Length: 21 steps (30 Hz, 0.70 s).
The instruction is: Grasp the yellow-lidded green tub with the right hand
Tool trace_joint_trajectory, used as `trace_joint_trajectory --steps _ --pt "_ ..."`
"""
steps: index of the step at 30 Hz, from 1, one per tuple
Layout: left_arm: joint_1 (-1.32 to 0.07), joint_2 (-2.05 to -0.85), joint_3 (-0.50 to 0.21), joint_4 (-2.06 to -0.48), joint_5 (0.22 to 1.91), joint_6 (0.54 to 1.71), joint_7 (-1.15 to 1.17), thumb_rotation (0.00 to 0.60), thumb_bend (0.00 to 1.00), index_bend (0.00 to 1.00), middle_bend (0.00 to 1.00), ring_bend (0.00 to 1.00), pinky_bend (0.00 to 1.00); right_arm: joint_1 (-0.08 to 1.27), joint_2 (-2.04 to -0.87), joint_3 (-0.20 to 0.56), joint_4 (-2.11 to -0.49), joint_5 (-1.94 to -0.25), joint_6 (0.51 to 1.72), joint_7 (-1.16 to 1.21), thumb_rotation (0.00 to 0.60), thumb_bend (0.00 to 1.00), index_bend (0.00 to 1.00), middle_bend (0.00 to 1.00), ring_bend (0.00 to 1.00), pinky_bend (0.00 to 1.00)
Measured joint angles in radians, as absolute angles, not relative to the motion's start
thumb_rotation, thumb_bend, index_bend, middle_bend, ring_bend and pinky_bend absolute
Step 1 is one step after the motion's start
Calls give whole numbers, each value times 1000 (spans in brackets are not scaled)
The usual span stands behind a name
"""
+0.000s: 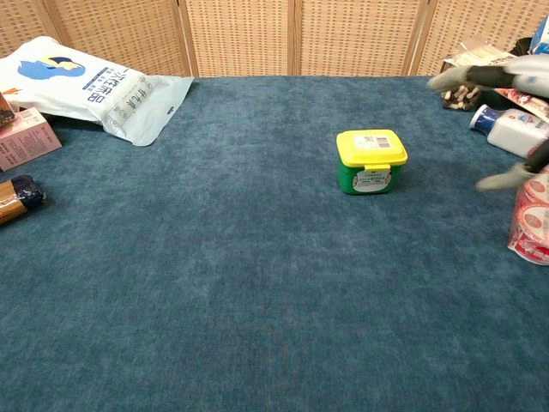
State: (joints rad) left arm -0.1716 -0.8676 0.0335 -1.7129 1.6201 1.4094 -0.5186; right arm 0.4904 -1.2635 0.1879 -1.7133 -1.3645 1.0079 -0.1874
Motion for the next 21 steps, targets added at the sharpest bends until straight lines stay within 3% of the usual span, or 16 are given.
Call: trace_joint_trajectory --steps 8,14,21 --pt "-170 -867 21 -1696 1580 1404 -534 600 0 226 0 0 0 698 -1399 267 -1687 -986 875 -431 600 0 0 0 0 0" --pt "-167 -866 14 -1692 1560 1398 -536 600 0 226 0 0 0 848 -1497 282 -1595 -758 842 -567 600 0 0 0 0 0" --pt "-173 -871 10 -1691 1551 1379 -527 600 0 227 0 0 0 904 -1547 269 -1496 -685 825 -572 600 0 0 0 0 0"
